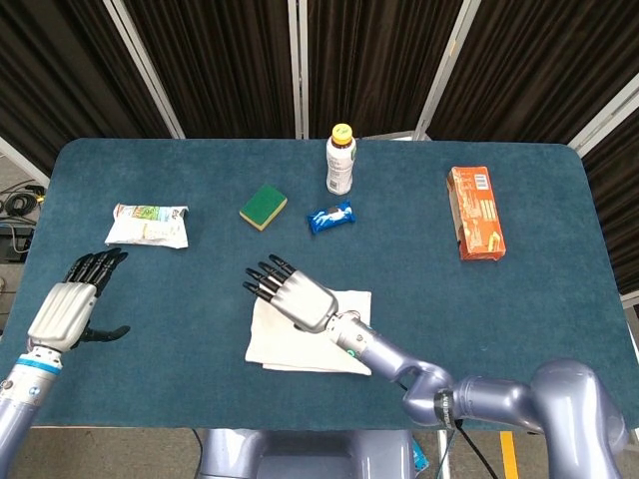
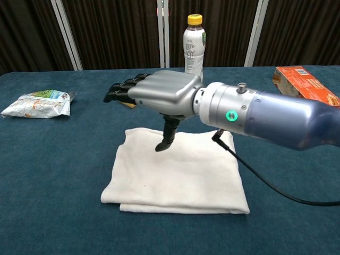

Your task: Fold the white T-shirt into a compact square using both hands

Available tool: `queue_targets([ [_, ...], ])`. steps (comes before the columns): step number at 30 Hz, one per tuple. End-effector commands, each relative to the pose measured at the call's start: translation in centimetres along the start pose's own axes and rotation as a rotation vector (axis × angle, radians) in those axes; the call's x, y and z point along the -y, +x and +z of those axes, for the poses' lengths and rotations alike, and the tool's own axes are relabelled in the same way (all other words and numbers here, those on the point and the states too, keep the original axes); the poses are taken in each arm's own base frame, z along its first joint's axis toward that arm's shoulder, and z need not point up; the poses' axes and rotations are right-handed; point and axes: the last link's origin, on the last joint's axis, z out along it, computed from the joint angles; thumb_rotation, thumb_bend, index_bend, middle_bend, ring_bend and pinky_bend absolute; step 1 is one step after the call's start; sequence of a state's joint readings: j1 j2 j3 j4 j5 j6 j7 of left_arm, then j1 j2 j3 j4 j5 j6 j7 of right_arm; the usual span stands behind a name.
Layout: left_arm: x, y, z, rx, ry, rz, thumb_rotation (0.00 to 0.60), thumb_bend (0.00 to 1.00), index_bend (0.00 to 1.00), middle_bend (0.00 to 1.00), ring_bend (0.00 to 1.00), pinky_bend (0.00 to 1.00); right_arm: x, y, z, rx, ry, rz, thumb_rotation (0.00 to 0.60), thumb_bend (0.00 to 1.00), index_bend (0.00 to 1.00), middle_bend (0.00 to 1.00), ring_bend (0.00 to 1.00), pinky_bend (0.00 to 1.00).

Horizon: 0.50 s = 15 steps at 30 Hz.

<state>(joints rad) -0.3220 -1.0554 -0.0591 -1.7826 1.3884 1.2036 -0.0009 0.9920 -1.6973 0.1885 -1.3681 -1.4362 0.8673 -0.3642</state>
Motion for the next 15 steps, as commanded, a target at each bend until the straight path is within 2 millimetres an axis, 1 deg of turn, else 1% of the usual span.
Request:
queue_targets([
  [1, -0.1, -0.1, -0.1, 0.000, -0.003, 0.003, 0.600, 0.00, 0.00, 0.00, 0.00, 0.00, -1.9, 0.0, -2.6, 0.009, -0.029, 0.014, 0.600, 0.00, 0.00, 0.00, 0.00, 0.00],
  [10, -0.3, -0.2, -0.5, -0.014, -0.009, 0.021, 0.600, 0.00, 0.00, 0.00, 0.00, 0.00, -6.1, -0.4, -8.2, 0.026, -0.115, 0.014, 0.600, 0.00, 0.00, 0.00, 0.00, 0.00],
  [15, 0.0, -0.4, -1.0, -0.066, -0.001, 0.066, 0.600, 0.00, 0.00, 0.00, 0.00, 0.00, -9.6, -0.3, -13.3, 0.015, -0.211, 0.000, 0.600, 0.00, 0.00, 0.00, 0.00, 0.00],
])
